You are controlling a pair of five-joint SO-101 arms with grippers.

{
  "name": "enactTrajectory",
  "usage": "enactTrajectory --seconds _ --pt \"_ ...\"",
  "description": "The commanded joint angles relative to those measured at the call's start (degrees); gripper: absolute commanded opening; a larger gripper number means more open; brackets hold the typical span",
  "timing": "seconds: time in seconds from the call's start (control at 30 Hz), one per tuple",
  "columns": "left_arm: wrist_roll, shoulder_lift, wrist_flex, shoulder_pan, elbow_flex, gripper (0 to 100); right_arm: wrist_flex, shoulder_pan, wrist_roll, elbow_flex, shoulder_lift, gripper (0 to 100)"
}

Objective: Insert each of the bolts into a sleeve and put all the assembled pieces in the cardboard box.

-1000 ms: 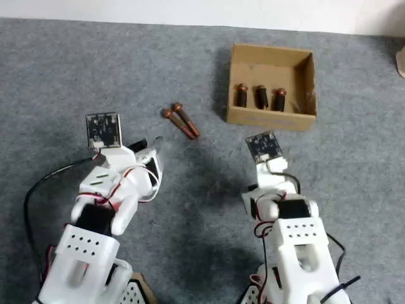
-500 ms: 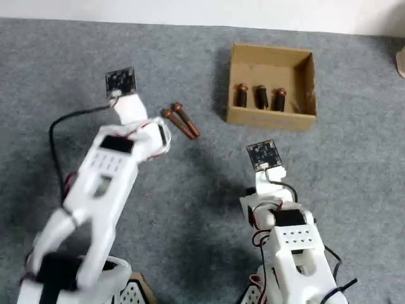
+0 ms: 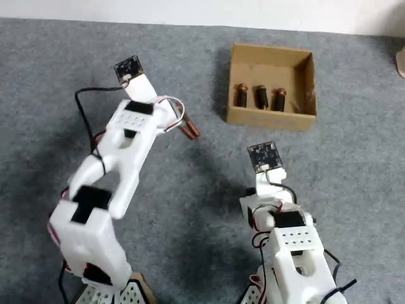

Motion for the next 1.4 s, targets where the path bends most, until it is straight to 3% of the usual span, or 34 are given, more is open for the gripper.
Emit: enactTrajectory --seconds 0.0,0.53,0.67,0.9,1.13,1.23,1.37 --pt "0.6 3.1 0.4 -0.7 -7.5 15 -1.0 -0.1 -0.2 -0.4 -1.5 0.5" --pt "0.7 16.5 0.4 -0.7 -15.7 14 -1.0 1.6 -0.2 -0.5 -1.5 0.5" --pt "0.4 16.2 1.1 -0.4 -15.7 0 -1.0 2.9 -0.5 -0.2 -2.8 0.5" --pt "-0.4 7.9 9.8 1.6 -16.3 1 2.5 2.7 -0.7 7.5 -24.8 0.5" --pt "-9.9 -3.6 16.0 3.9 -15.5 1 13.4 0.4 -0.3 15.5 -54.9 0.5" --pt "-10.1 -8.7 16.0 5.1 -13.3 1 13.7 -0.8 -0.3 17.2 -53.3 0.5" --pt "-13.5 -15.8 15.9 8.4 -8.7 1 6.5 -1.0 -0.3 17.4 -51.6 0.5"
